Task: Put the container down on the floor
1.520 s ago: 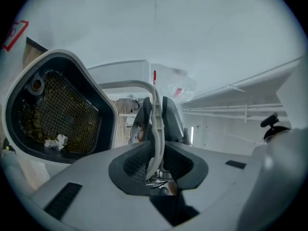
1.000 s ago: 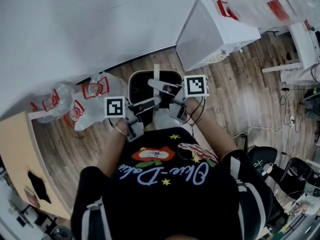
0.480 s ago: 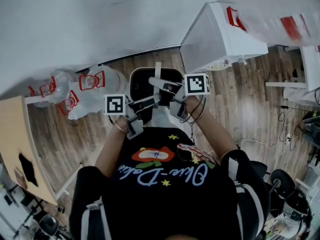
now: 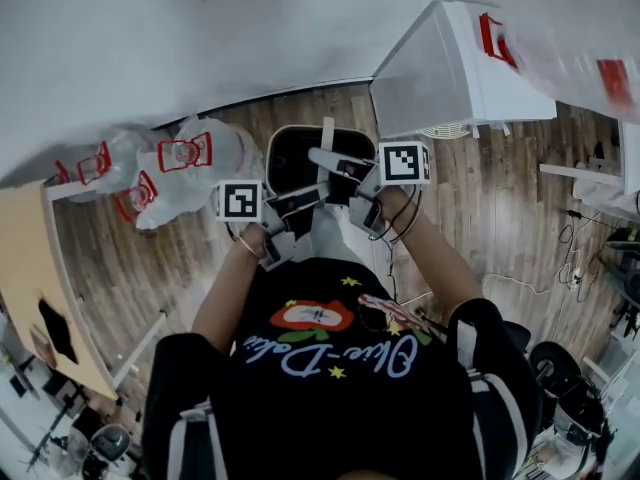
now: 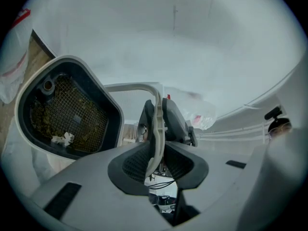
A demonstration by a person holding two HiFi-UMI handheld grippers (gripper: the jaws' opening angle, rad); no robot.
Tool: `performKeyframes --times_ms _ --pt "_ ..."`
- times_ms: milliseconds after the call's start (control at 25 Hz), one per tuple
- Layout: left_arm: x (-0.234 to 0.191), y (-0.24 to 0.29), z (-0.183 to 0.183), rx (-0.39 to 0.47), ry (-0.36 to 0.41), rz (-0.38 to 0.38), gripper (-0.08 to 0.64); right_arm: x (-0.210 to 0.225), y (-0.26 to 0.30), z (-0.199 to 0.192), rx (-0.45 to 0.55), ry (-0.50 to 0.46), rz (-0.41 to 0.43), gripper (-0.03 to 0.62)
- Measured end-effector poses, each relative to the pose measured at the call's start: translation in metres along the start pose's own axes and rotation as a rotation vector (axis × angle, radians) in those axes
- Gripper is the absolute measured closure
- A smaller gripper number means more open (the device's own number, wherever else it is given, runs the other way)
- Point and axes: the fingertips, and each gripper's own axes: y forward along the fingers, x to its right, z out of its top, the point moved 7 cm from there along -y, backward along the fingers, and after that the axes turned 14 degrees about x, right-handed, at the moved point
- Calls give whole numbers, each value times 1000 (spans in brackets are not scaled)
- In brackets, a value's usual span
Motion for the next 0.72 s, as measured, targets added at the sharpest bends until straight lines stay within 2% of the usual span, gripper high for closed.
performKeyframes --times_ms 200,400,480,600,720 --pt "-16 19 21 -32 -26 -8 479 21 14 21 6 2 -24 515" --pt "-50 28 47 -57 -10 46 479 48 36 36 -9 22 -64 515" --pt "-61 31 54 -67 -8 42 479 58 43 39 -12 21 -66 515" --pt "-78 42 66 -79 24 24 479 77 50 45 -10 62 -120 515" --pt "-101 50 80 -83 25 51 479 101 66 55 -17 60 -117 515"
